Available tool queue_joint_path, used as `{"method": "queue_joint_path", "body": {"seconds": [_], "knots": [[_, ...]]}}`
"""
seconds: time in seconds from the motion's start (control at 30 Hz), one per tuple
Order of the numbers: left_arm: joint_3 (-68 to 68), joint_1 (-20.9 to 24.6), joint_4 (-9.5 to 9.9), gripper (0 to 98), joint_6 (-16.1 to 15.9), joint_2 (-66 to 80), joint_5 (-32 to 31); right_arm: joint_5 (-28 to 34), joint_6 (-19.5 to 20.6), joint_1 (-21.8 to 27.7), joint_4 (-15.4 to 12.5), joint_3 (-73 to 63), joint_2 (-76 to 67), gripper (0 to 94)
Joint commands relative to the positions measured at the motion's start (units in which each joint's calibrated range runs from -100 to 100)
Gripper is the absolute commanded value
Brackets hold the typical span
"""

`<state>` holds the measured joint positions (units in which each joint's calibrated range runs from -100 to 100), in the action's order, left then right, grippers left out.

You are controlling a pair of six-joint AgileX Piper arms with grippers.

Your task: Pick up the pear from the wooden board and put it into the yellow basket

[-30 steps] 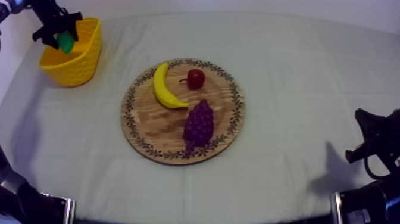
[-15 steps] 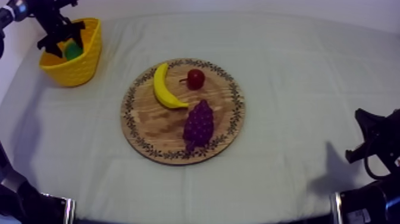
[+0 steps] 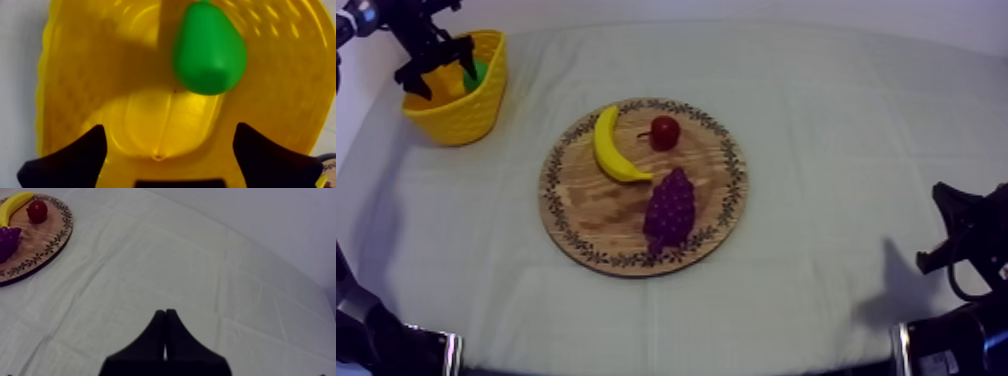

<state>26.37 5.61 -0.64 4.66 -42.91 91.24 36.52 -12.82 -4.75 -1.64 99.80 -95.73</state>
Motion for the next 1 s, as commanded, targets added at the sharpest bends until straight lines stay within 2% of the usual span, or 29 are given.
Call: {"method": "queue_joint_path", "body": {"seconds": [0.0, 0.4, 0.97], "knots": [[0.0, 0.1, 0.12, 95.4, 0.0, -0.1, 0.1, 0.0, 0.0, 0.0, 0.0, 0.0, 0.0, 0.2], [0.0, 0.1, -0.02, 95.5, -0.3, 1.6, 1.6, 0.0, 0.0, 0.0, 0.0, 0.0, 0.0, 0.2], [-5.3, 0.6, -0.03, 95.5, -1.1, 16.2, 6.1, 0.0, 0.0, 0.0, 0.0, 0.0, 0.0, 0.2]]}}
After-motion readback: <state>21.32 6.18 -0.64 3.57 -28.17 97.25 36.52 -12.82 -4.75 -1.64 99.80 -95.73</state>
